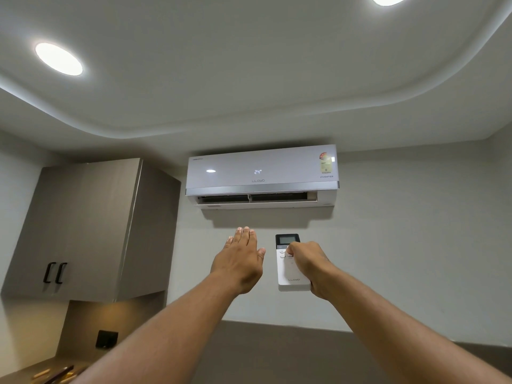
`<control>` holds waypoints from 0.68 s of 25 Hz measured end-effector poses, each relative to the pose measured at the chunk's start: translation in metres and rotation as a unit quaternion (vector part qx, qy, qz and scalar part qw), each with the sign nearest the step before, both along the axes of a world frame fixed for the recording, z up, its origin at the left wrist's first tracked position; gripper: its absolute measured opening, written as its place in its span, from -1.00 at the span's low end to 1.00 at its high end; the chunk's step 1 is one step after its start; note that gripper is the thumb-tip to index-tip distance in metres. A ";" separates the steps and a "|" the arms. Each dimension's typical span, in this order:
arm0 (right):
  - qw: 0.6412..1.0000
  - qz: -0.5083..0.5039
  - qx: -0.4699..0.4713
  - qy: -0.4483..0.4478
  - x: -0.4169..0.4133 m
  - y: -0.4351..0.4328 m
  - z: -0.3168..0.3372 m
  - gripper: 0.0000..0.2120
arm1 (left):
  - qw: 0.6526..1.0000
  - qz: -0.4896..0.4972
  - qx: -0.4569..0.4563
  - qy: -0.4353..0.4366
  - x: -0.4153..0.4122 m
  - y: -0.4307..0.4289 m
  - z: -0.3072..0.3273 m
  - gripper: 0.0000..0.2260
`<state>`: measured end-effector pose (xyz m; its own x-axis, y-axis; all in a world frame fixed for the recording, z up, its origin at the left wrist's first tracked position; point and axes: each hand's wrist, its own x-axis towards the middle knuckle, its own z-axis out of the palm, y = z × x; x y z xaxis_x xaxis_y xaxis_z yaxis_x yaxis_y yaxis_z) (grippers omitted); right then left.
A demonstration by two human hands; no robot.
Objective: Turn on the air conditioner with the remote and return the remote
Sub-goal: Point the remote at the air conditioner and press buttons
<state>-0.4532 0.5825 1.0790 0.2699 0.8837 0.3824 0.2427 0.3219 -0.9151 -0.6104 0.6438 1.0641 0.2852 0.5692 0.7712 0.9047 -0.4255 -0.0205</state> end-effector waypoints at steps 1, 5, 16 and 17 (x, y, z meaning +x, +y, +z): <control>1.000 0.000 0.000 0.000 0.000 0.000 0.000 -0.87 | 1.000 -0.001 0.000 -0.001 0.000 0.000 0.000 -0.46; 1.000 -0.002 -0.002 -0.002 0.001 0.001 -0.001 -0.87 | 1.000 -0.001 0.000 0.001 0.000 0.000 0.001 -0.46; 1.000 0.006 0.004 -0.003 -0.003 -0.003 0.003 -0.91 | 1.000 -0.003 -0.004 -0.005 0.003 0.002 0.002 -0.46; 1.000 0.006 0.005 -0.002 -0.003 -0.003 0.003 -0.91 | 1.000 -0.003 -0.003 -0.006 0.003 0.002 0.002 -0.45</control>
